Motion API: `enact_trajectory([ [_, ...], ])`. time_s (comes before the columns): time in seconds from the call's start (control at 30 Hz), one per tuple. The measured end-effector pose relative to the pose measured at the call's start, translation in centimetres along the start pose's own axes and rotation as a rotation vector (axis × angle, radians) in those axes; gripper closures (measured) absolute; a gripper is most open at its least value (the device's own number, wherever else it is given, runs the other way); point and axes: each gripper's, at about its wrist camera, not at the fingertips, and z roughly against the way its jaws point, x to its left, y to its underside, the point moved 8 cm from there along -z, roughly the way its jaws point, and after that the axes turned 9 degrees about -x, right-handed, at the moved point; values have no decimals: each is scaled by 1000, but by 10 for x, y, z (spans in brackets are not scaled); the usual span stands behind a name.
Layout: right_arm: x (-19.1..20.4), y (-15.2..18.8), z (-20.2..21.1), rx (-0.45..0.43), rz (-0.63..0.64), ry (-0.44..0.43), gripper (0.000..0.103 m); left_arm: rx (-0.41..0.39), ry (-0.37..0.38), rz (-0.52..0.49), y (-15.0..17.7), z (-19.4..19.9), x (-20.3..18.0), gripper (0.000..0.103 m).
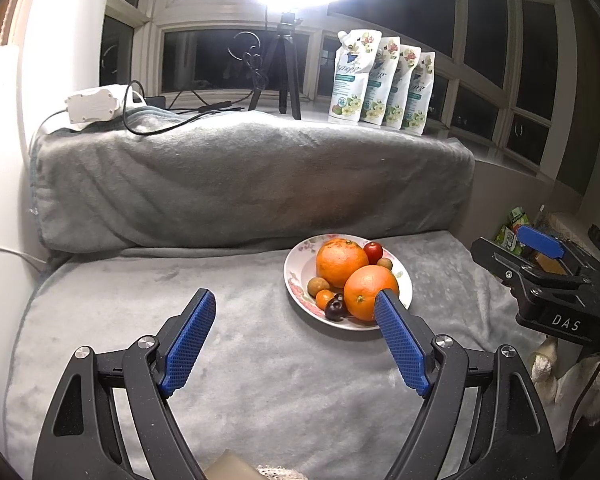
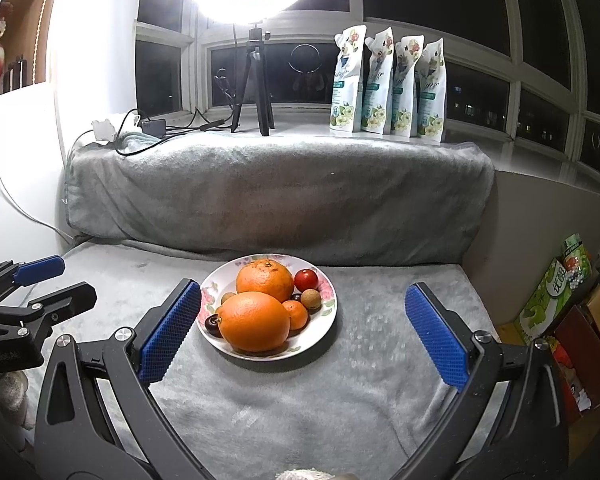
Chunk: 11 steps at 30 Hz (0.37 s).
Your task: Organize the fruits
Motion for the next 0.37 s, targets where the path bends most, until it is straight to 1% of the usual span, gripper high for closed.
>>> enact_trajectory([
  [0.37, 0, 1, -1, 5, -1, -2, 0, 5, -1, -1, 0, -1, 0, 21],
])
